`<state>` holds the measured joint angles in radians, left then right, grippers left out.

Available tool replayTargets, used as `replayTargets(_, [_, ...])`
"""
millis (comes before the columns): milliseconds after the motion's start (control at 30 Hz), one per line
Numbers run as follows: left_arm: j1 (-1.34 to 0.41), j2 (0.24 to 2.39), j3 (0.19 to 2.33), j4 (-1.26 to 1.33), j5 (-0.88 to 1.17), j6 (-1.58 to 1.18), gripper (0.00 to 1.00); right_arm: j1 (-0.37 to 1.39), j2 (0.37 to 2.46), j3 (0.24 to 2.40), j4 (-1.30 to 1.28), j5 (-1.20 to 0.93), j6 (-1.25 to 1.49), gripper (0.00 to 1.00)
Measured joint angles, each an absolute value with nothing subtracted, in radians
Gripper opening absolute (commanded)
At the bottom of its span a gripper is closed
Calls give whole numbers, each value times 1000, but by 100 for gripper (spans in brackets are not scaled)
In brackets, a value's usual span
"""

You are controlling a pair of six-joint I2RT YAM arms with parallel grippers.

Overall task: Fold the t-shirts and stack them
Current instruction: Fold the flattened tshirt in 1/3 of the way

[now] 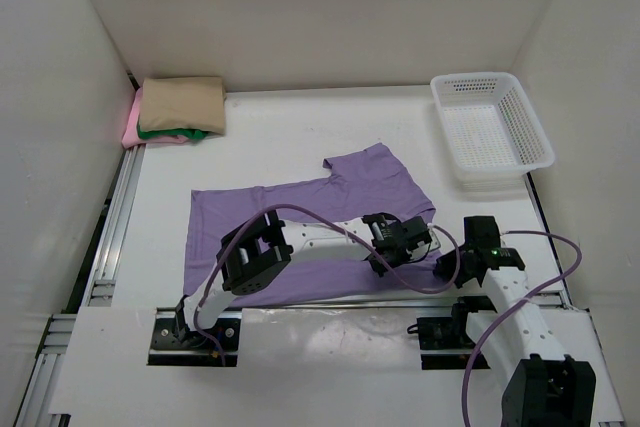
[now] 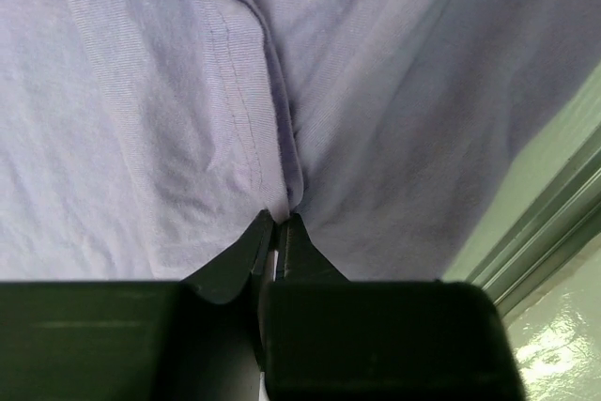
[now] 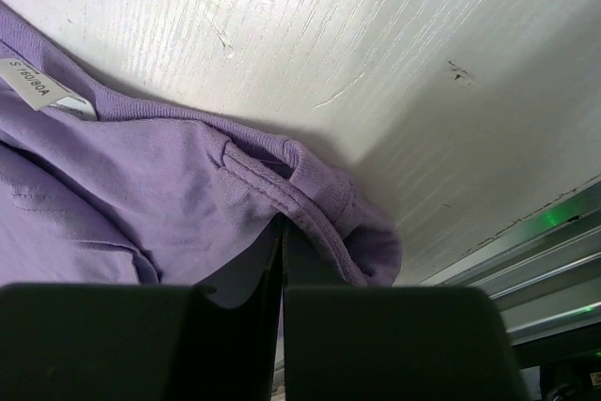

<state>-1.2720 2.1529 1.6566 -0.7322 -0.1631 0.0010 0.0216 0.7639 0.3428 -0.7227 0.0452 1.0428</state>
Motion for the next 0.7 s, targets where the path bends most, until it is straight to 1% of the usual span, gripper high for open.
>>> replayTargets(200, [-1236,2135,1657,-734,-168,1,10,22,787,344,-705,40,1043,0])
replayTargets(500, [-1026,2124,1668,-737,-176,1,10,14,813,352,-699,35,1043,0])
replayTargets(600, [-992,2124,1669,-748,-180,0,10,14,813,352,-699,35,1041,0])
replayTargets(633, [-990,2125,1669,-752,-182,0,14,14,813,352,-699,35,1040,0])
replayTargets(700, [-994,2125,1669,-760,-183,1,17,14,815,353,-699,35,1039,0])
